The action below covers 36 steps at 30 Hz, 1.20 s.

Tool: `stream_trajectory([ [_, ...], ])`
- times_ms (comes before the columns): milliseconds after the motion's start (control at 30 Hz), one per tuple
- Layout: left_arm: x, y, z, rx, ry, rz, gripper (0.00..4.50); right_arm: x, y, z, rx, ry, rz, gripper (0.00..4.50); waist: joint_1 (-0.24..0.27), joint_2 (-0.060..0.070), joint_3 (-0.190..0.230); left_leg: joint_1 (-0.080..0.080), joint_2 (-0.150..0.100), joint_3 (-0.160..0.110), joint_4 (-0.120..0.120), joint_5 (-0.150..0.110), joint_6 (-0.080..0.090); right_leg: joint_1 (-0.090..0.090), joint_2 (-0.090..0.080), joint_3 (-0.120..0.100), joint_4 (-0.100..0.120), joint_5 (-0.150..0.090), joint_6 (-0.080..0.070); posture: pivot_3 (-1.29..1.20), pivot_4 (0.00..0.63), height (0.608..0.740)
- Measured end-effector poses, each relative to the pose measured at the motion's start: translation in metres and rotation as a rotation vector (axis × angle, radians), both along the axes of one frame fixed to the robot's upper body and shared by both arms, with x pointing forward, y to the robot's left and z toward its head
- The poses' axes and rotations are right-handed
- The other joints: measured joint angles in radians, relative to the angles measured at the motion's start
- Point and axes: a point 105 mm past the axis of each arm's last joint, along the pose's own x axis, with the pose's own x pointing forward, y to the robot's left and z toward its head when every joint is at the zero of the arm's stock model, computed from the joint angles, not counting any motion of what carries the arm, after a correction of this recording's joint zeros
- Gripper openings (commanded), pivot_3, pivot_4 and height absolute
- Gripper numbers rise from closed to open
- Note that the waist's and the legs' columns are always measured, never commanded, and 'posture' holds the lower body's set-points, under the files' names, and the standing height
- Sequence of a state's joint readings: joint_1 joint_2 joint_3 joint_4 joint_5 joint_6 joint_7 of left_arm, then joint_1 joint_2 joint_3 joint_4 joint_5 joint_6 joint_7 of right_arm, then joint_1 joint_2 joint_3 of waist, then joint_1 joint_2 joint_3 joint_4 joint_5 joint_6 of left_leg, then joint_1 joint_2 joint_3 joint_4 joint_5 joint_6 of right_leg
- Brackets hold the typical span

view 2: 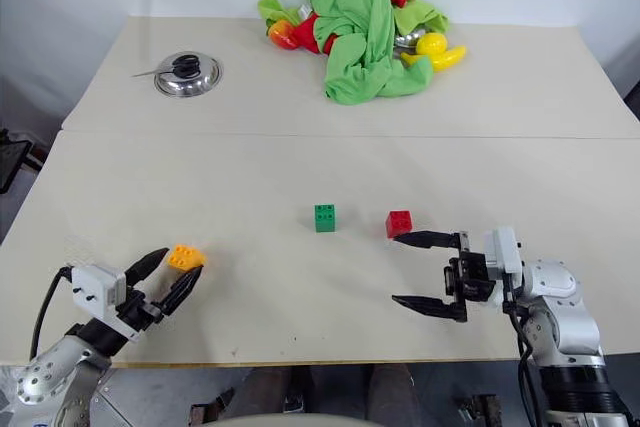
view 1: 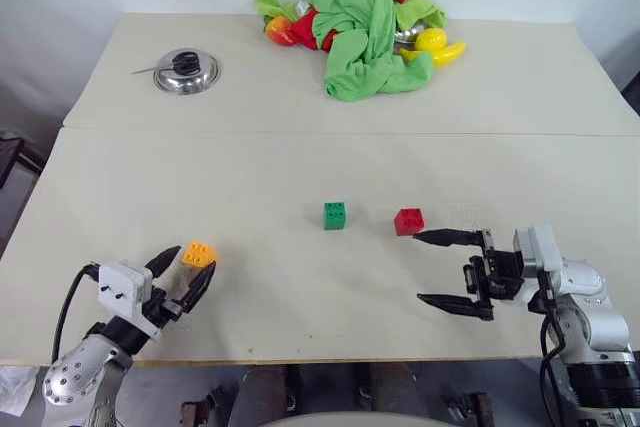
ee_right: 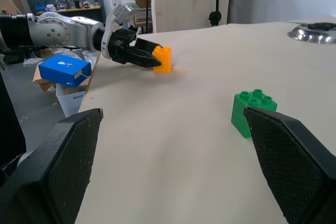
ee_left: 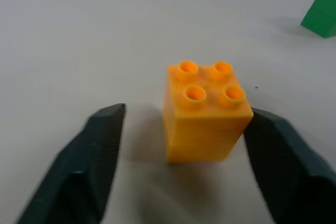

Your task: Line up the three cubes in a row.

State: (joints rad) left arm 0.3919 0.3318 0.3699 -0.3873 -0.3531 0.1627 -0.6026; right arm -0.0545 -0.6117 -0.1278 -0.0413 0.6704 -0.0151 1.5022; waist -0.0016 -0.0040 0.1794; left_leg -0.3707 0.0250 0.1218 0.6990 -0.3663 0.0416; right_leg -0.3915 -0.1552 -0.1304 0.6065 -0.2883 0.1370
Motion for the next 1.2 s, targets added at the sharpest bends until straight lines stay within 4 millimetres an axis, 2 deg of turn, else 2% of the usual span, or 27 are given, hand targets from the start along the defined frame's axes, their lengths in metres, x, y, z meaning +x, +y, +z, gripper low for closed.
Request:
stream_trajectory([
  [100,0.006,-0.004,0.001,0.000,0.005,-0.030,1.62,-0.002,0.000,0.000,0.000,-0.005,-0.011,4.50,0.003,0.000,0.000,0.000,0.000,-0.001,0.000,0.000,0.000,0.000,0.000,0.000,0.000,0.000,0.000,0.00,0.150,0.740],
  [133,0.010,-0.004,0.004,0.014,0.009,-0.051,1.47,-0.003,0.000,0.001,-0.001,-0.007,-0.017,4.50,0.006,0.000,0.000,0.000,0.000,-0.001,0.000,0.000,0.000,0.000,0.000,-0.001,0.000,0.000,0.000,0.00,0.150,0.740],
  [267,0.027,-0.007,0.026,0.033,0.004,-0.209,1.47,-0.004,-0.006,0.003,-0.003,-0.014,-0.058,4.50,0.004,0.001,0.000,0.000,0.000,-0.001,0.000,0.000,-0.001,0.000,0.000,0.000,0.002,0.000,0.000,0.00,0.150,0.740],
  [400,0.048,-0.021,0.074,0.105,-0.073,-0.534,1.47,-0.003,-0.014,0.008,-0.019,-0.034,-0.101,4.50,0.010,0.001,0.000,-0.001,0.000,-0.001,0.001,0.001,-0.001,0.000,0.001,0.000,0.003,0.000,-0.001,0.00,0.150,0.740],
  [467,0.058,-0.036,0.086,0.175,-0.085,-0.733,1.47,-0.005,-0.021,0.010,-0.024,-0.039,-0.130,4.50,0.012,0.005,-0.002,0.000,-0.002,0.000,0.001,0.001,-0.001,0.000,0.002,0.000,0.003,0.000,-0.001,0.00,0.150,0.740],
  [567,0.083,-0.054,0.078,0.245,-0.048,-0.925,1.47,-0.010,-0.037,0.011,-0.034,-0.037,-0.201,4.50,0.023,0.007,-0.003,0.000,-0.007,0.001,0.000,0.001,-0.001,0.000,0.005,0.001,0.002,0.000,0.000,0.00,0.150,0.740],
  [767,0.117,-0.070,0.044,0.284,0.056,-1.046,1.47,-0.017,-0.047,0.008,-0.035,-0.022,-0.293,4.50,0.014,0.006,-0.002,-0.001,-0.007,0.003,0.000,0.001,-0.001,-0.001,0.006,0.001,0.001,0.000,0.000,0.00,0.150,0.740],
  [933,0.125,-0.066,0.034,0.314,0.087,-1.075,1.47,-0.024,-0.042,0.009,-0.014,-0.041,-0.338,4.50,0.005,0.005,-0.002,-0.001,-0.006,0.002,0.000,0.001,-0.001,-0.001,0.006,0.001,0.001,0.000,0.001,0.00,0.150,0.740],
  [1133,0.129,-0.065,0.031,0.316,0.080,-1.075,1.47,-0.024,-0.041,0.011,-0.009,-0.049,-0.362,4.50,0.002,0.005,-0.002,-0.001,-0.007,0.002,0.001,0.002,0.001,-0.001,0.005,0.002,0.002,0.001,0.002,0.00,0.150,0.740],
  [1200,0.129,-0.063,0.030,0.310,0.080,-1.068,2.21,-0.023,-0.041,0.012,-0.008,-0.050,-0.366,4.50,0.001,0.005,-0.002,-0.001,-0.006,0.002,0.002,0.002,0.001,-0.001,0.005,0.003,0.003,0.001,0.002,0.00,0.150,0.740],
])
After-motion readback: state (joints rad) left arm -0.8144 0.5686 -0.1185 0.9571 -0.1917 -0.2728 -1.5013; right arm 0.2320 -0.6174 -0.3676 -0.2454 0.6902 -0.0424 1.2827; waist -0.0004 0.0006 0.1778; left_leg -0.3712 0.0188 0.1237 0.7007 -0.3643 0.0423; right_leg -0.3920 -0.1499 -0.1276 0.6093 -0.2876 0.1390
